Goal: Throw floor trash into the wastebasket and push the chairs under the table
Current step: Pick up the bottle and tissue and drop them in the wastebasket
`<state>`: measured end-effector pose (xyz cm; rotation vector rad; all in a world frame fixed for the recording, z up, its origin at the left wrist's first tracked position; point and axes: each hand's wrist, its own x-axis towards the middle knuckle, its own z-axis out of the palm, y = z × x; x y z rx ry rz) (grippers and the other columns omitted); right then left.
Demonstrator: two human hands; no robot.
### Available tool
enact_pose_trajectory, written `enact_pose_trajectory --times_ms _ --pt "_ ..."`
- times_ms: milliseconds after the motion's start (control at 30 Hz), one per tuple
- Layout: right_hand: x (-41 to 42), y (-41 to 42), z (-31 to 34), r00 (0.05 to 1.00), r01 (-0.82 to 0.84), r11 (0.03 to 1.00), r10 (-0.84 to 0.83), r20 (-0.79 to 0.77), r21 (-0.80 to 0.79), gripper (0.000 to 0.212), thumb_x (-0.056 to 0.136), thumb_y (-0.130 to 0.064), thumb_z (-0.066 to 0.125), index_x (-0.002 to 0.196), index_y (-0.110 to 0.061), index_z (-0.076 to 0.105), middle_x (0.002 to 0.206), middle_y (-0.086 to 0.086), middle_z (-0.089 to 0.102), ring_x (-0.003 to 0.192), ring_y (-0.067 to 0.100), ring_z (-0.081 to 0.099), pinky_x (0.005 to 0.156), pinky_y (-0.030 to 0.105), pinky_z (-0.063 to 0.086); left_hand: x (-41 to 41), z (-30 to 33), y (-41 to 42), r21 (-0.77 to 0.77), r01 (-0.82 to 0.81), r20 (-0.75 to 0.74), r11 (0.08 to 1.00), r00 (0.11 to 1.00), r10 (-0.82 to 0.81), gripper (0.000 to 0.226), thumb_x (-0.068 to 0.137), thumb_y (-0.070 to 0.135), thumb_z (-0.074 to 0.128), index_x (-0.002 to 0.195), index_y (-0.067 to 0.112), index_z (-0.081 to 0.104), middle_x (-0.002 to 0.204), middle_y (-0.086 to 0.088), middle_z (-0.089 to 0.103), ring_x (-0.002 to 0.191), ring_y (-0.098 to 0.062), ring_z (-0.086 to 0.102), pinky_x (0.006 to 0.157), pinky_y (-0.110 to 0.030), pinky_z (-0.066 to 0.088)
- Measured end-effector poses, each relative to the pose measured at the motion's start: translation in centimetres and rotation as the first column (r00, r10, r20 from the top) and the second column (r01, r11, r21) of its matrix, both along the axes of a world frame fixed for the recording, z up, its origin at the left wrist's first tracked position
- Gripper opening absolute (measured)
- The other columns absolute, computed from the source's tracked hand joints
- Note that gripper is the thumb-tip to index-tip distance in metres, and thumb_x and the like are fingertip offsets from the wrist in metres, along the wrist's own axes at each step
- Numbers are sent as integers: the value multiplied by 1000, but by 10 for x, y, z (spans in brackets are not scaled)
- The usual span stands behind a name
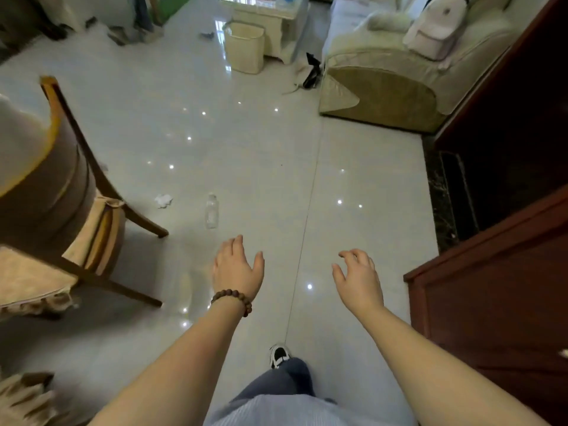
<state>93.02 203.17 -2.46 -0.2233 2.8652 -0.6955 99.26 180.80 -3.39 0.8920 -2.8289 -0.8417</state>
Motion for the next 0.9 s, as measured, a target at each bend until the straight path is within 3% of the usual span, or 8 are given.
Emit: enact_pose_trajectory --times_ms 167,500,733,900 --pt "-103 -43 11 996 -84 996 84 -24 -19 37 94 -27 49 126 -9 52 132 11 46 124 26 38 102 39 36 -88 10 -35 -9 -80 -12 997 997 80 59 90 41 48 139 9 36 138 -12 44 130 -28 35 106 -45 30" --pt "-351 -167 -21 923 -384 923 383 -30 -31 37 94 -28 49 126 -11 51 135 12 44 125 26 38 104 37 34 -264 -26 -129 -3 -369 -7 930 930 369 59 89 39 50 137 8 39 138 -12 46 129 -28 37 108 -45 28" --pt "-551 -264 -4 810 -586 810 585 -32 -2 35 93 -25 52 123 -7 55 130 15 48 121 29 41 101 41 37 -396 -22 -194 11 -640 32 768 768 640 59 89 39 51 138 8 38 141 -12 44 132 -27 34 110 -45 26" --pt "-628 -342 4 715 -699 715 699 -24 5 33 92 -23 53 121 -6 56 128 16 49 120 31 42 100 41 38 -449 -12 -233 -8 -741 67 672 670 740 59 91 42 49 140 12 36 142 -10 43 134 -26 33 110 -45 24"
